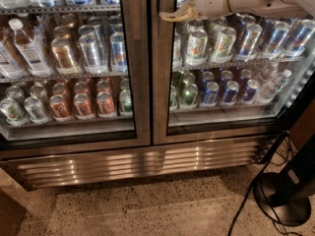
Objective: Open right fridge door
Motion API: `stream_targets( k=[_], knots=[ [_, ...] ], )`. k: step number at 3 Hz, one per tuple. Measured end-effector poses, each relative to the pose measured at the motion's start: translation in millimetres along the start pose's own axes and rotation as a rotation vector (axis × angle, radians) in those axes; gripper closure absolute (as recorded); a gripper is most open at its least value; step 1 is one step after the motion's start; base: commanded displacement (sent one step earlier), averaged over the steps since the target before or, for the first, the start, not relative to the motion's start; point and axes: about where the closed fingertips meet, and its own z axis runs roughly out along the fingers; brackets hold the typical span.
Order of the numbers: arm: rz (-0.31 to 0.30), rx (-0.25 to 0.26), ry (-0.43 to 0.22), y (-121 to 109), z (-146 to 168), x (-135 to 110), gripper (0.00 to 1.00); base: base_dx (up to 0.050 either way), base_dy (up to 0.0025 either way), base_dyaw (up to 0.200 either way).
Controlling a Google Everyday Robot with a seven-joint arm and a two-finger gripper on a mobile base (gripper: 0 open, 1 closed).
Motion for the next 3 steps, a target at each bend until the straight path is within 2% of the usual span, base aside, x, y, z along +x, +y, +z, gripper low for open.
stream_targets(
  k=[2, 3],
  knots=[
    [-0.006, 0.004, -0.021, -2.3, -0.7, -0.8, 1.00, 0.000, 0.00000, 0.000],
    [0.003, -0.015, -0.045, -0.7, -1.1, -1.7, 1.00, 0.000, 0.00000, 0.000]
  ],
)
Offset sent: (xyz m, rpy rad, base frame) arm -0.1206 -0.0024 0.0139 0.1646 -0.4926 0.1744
